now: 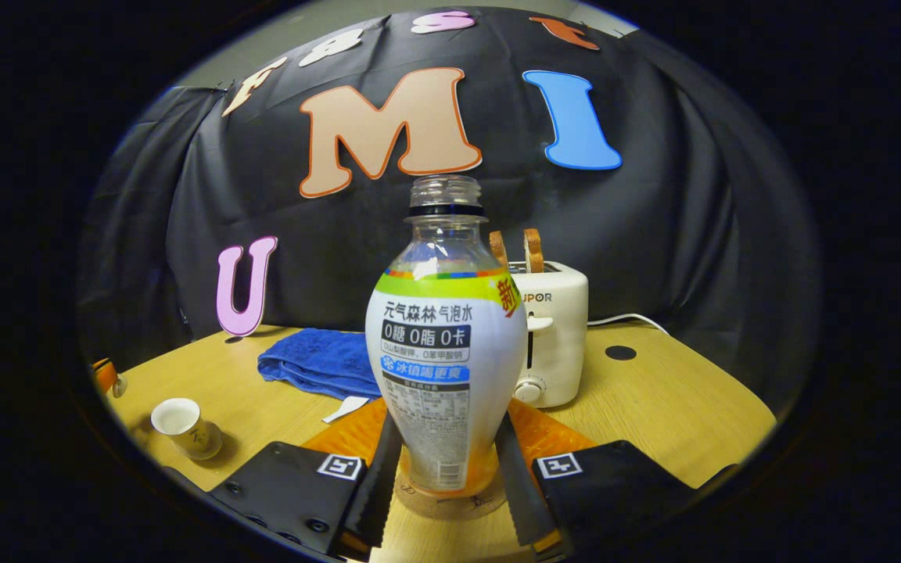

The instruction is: Open the teacup lid with one hand, grasp the water bottle and pour water into the teacup with the other hand; after pouring, place the water bottle on the coaster and then close the teacup lid.

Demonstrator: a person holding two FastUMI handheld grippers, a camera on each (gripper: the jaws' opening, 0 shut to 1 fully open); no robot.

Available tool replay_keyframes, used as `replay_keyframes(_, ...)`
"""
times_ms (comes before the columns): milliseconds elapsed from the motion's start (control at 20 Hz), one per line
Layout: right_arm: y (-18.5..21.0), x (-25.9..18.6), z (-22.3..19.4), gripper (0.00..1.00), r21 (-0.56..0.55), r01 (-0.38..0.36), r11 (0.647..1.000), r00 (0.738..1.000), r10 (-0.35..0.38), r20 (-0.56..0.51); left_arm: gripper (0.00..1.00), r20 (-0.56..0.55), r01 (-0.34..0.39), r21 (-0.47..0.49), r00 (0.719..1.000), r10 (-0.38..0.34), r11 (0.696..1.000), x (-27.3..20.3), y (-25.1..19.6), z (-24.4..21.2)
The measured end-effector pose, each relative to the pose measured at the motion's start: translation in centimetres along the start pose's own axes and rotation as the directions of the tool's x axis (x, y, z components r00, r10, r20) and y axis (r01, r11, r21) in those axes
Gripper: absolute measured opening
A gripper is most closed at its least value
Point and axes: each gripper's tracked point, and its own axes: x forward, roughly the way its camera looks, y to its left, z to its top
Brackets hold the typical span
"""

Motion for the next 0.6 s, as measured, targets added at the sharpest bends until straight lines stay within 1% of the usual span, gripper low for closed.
replay_keyframes(200,0.5,0.1,-0.9,0.65,-0.016,-0.003,1.000,1.000,0.003,-0.009,0.25,0.000,0.000,0.000,1.000,0.000,1.000,0.0,0.0,-0.1)
replay_keyframes(250,0.6,0.1,-1.3,0.71,-0.021,-0.006,1.000,1.000,0.006,-0.016,0.25,0.000,0.000,0.000,1.000,0.000,1.000,0.0,-0.1,-0.1)
replay_keyframes(350,0.4,0.1,-1.7,0.70,-0.036,0.002,0.999,1.000,-0.003,-0.022,0.25,0.000,0.000,0.000,1.000,0.000,1.000,0.0,0.0,-0.1)
replay_keyframes(500,0.4,0.1,-1.6,0.72,-0.029,0.003,1.000,1.000,-0.004,-0.012,0.25,0.000,0.000,0.000,1.000,0.000,1.000,0.0,0.0,-0.1)
replay_keyframes(550,0.5,0.1,-1.8,0.75,-0.025,0.002,1.000,1.000,-0.002,-0.012,0.25,0.000,0.000,0.000,1.000,0.000,1.000,0.0,0.0,-0.1)
replay_keyframes(600,0.5,0.0,-1.8,0.75,-0.023,0.002,1.000,1.000,-0.003,-0.009,0.25,0.001,0.000,0.000,1.000,0.000,1.000,0.0,0.0,-0.1)
